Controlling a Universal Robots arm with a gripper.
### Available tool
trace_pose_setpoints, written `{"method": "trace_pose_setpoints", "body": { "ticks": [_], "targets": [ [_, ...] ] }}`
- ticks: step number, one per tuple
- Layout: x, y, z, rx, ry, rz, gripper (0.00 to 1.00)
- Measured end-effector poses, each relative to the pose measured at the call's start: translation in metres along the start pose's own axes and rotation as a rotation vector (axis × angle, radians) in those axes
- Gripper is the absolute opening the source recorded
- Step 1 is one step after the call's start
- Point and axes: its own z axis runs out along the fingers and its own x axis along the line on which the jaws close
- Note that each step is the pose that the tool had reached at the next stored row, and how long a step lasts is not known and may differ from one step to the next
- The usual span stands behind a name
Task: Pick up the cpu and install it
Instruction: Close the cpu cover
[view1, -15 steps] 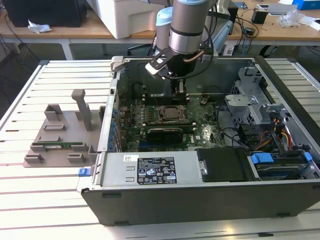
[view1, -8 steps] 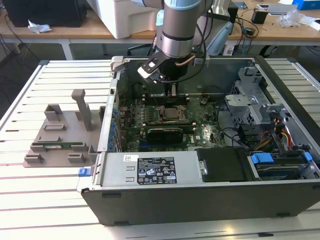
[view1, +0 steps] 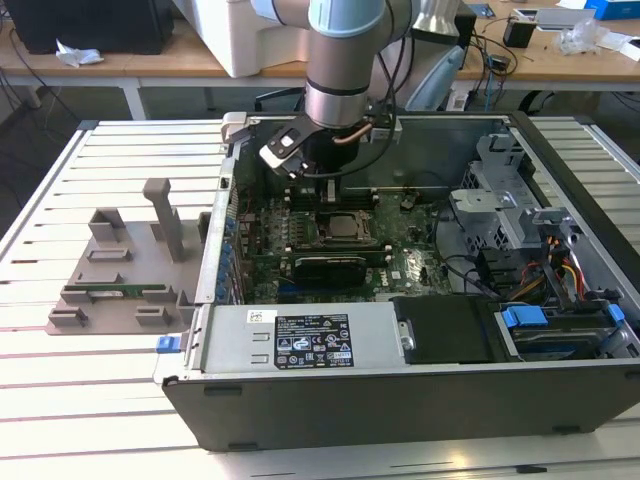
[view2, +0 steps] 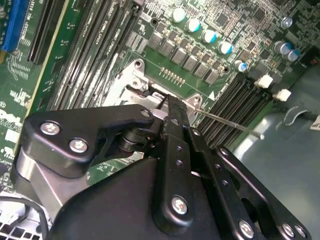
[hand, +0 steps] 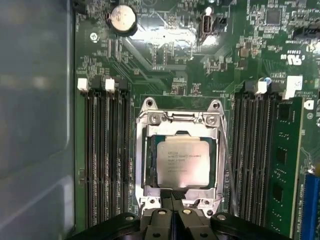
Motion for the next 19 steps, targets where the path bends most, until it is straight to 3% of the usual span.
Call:
{"method": "trace_pose_setpoints", "body": {
  "ticks": [6, 15, 19],
  "targets": [
    [-0.0002, 0.0011, 0.0022, 0.0001, -0.0001, 0.000, 0.11],
    [-0.0006, 0.0270, 0.0005, 0.0000, 0.0012, 0.000, 0.11],
    [-0.0007, 0.0232, -0.0069, -0.0039, 0.0011, 0.000, 0.11]
  ]
}}
